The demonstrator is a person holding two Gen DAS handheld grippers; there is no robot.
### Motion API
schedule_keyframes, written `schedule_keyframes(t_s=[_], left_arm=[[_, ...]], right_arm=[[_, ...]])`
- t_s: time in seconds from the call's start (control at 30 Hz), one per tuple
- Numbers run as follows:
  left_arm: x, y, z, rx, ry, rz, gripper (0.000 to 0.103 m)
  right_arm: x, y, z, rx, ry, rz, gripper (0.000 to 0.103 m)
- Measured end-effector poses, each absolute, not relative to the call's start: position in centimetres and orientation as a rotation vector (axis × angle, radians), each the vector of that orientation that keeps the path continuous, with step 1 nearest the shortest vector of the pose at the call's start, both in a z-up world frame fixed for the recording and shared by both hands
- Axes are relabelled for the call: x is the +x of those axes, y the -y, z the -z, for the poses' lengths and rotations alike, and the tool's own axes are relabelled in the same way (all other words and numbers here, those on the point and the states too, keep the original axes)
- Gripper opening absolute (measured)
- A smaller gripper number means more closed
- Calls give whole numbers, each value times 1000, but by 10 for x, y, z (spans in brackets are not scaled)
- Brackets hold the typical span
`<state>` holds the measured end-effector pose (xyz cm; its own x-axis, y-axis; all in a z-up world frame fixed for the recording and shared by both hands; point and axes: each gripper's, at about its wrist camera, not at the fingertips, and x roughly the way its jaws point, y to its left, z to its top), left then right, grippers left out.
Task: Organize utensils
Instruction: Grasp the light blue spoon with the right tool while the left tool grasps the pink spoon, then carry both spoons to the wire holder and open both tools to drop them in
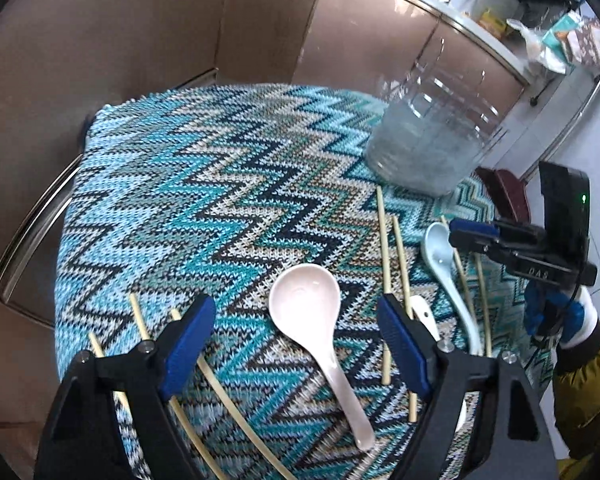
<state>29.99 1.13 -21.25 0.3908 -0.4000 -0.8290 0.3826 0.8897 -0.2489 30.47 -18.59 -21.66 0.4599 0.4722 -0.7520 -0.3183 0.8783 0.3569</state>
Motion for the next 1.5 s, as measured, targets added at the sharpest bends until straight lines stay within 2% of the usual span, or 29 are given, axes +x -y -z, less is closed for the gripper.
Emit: schedule_keyframes(t_s=[0.1,0.17,0.23,0.33,0.43,0.57,0.63,0.7,0.77,1.07,1.5], left_arm=[[309,-8,222,-14,-1091,523,70],[315,-6,230,-25,-1126,549,54],[320,-4,236,-34,-1157,575,46],[326,-2,244,-42,-1184,591,42],[332,-3,249,-74,-1208,596,25],[337,-7,254,-104,-1226,588,14],[335,-7,253,-103,-1221,581,9],[332,-8,248,-105,-1208,565,8],[327,-10,244,-102,-1194,541,7],[295,-20,193,-104,-1027,451,7],[285,-12,79,-142,-748,427,7]], right_arm=[[313,186,224,172,-993,-508,33],[317,185,228,172,-1001,-524,33],[320,184,229,167,-1009,-538,33],[323,183,230,163,-1016,-562,33],[326,181,233,153,-1030,-575,33],[329,179,237,153,-1053,-593,28],[330,177,238,147,-1061,-601,18],[329,175,235,135,-1059,-607,10],[327,169,232,110,-1051,-594,7],[287,159,179,38,-910,-512,8],[250,175,72,2,-597,-344,7]])
